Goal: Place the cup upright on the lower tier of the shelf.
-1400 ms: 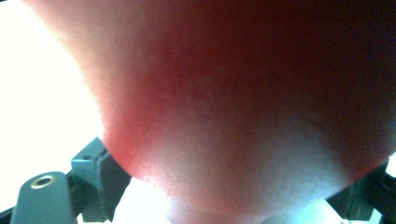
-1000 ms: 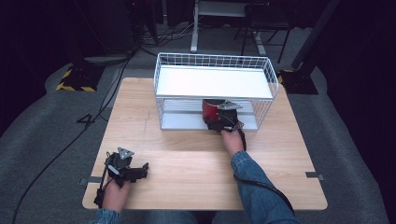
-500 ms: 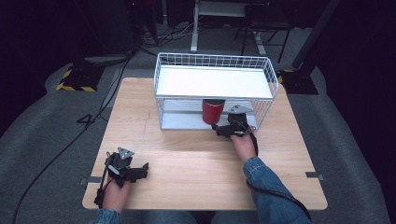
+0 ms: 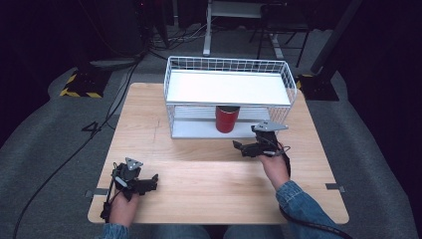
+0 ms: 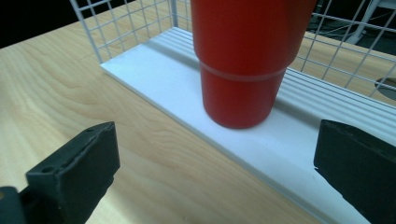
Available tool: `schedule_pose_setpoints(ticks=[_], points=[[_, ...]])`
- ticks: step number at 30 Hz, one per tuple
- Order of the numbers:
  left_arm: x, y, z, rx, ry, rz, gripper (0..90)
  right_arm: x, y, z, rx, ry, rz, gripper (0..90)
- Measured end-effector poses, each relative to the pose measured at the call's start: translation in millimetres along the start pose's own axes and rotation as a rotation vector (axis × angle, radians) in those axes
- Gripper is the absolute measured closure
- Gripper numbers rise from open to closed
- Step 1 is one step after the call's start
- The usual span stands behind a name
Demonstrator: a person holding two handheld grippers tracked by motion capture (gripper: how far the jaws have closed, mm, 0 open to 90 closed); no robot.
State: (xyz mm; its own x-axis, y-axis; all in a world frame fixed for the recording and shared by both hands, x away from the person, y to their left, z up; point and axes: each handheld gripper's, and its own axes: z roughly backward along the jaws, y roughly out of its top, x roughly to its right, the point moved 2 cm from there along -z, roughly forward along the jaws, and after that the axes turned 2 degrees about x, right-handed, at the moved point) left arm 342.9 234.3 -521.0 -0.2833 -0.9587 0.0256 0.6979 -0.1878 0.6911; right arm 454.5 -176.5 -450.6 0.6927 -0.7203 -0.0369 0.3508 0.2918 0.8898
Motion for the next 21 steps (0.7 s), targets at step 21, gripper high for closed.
schedule_pose_setpoints(ticks=[21], points=[[0.8, 3.2, -3.1, -0.002, 0.003, 0.009, 0.0, 17.7, -32.4, 94.0, -0.041, -0.019, -0.040, 14.9]])
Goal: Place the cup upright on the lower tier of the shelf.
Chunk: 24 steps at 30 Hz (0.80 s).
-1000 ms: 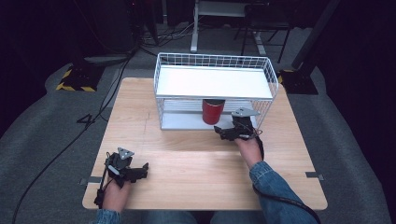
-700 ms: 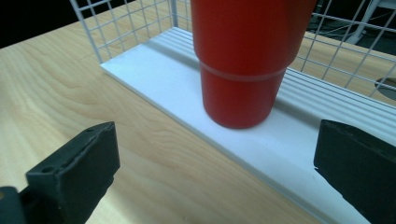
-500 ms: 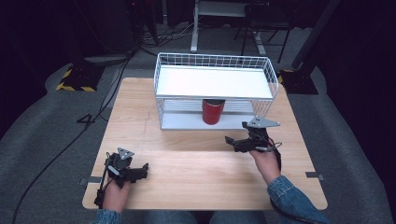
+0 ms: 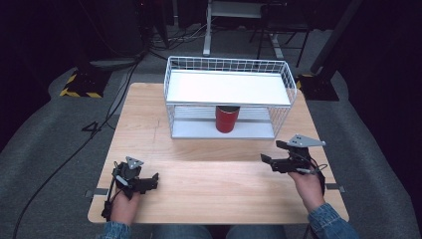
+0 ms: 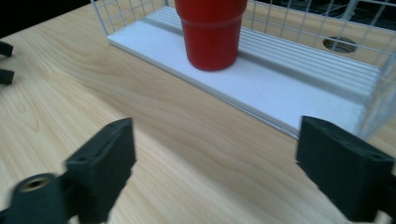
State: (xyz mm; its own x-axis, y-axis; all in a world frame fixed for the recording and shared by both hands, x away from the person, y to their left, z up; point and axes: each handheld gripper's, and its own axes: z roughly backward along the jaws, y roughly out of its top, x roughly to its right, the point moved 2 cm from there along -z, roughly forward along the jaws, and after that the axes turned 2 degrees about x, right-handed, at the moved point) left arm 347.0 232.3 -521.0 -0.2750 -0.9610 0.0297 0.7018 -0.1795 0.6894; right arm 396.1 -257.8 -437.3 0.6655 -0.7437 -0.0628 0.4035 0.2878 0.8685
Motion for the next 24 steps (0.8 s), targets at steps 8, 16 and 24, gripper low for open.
schedule_pose_setpoints(ticks=[8, 16, 24], points=[[0.9, 1.9, -1.7, -0.001, -0.001, 0.001, 0.0, 13.1, -26.4, 29.4, 0.011, -0.020, -0.085, 15.3], [1.6, 4.1, -3.8, 0.000, 0.002, 0.000, 0.0, 23.3, -52.4, 48.2, 0.004, -0.042, -0.132, 15.4], [2.0, 5.1, -5.0, 0.002, -0.001, 0.001, 0.0, 28.1, -79.5, 54.2, -0.055, -0.080, -0.128, 15.4]])
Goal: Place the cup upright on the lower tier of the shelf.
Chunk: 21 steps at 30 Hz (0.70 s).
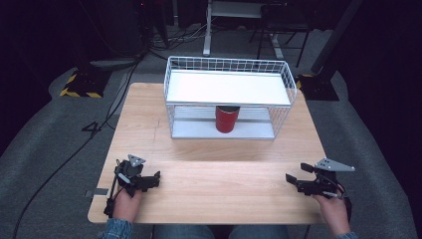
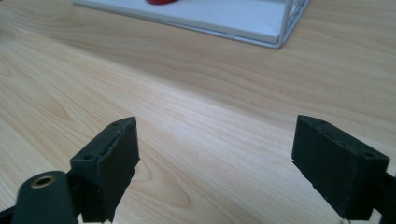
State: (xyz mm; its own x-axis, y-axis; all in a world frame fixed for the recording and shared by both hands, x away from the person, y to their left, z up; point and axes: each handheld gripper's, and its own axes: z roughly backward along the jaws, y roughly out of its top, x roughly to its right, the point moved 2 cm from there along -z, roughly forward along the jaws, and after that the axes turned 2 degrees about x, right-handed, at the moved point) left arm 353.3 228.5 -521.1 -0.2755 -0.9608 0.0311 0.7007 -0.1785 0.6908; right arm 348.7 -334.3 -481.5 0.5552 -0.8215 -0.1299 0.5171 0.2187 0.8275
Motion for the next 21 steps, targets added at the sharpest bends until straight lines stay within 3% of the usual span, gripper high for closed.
schedule_pose_setpoints(ticks=[6, 15, 21], points=[[0.2, 1.6, -1.2, -0.001, 0.002, -0.004, 0.0, 6.0, -13.5, -1.6, -0.016, -0.018, -0.017, 15.4], [1.2, 4.5, -3.9, -0.001, -0.001, -0.011, 0.0, 9.0, -25.4, -5.2, -0.072, -0.048, 0.009, 15.4], [1.6, 5.1, -4.7, -0.001, -0.005, -0.010, 0.0, 9.2, -29.4, -7.2, -0.112, -0.061, 0.054, 15.5]])
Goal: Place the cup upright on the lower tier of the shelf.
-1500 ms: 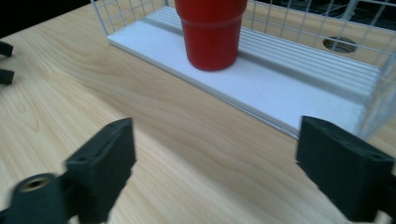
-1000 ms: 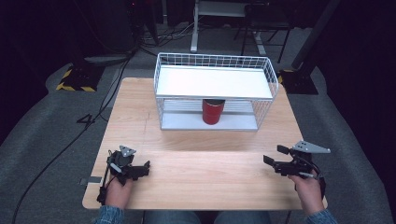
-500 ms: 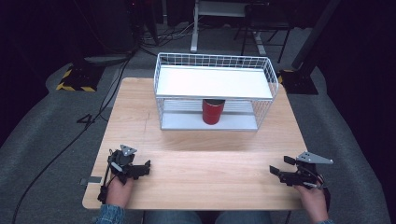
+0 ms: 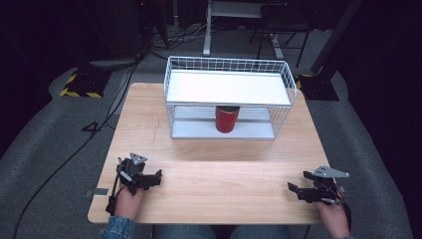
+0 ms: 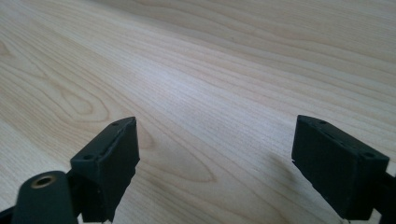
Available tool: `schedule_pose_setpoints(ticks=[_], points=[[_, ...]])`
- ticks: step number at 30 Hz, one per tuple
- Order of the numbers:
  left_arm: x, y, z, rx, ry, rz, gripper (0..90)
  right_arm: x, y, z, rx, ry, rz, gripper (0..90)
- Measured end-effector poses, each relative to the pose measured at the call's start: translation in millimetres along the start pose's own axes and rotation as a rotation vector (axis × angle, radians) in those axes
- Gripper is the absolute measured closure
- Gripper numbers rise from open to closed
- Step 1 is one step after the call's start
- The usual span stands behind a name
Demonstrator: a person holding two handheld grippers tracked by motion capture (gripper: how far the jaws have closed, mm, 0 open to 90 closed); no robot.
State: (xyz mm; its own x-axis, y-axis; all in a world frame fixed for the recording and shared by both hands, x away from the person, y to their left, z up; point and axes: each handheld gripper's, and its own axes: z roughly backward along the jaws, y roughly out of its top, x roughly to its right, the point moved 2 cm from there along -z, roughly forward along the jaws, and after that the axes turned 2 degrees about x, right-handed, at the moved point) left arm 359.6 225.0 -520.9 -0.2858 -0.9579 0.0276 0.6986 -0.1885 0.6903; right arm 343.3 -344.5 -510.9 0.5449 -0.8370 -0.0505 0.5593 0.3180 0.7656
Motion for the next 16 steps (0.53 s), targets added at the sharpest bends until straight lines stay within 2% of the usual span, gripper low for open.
schedule_pose_setpoints(ticks=[4, 10, 16], points=[[0.0, 0.0, 0.0, 0.000, 0.000, 0.000, 0.0, 0.1, -2.3, -3.0, -0.019, 0.001, 0.004, 15.2], [0.0, 0.0, 0.0, 0.000, 0.000, -0.001, 0.0, -2.2, -3.9, -6.9, -0.016, -0.031, 0.044, 13.4], [0.2, -0.7, 0.8, 0.001, 0.003, -0.005, 0.1, -2.3, -3.6, -8.0, -0.023, -0.048, 0.031, 9.8]])
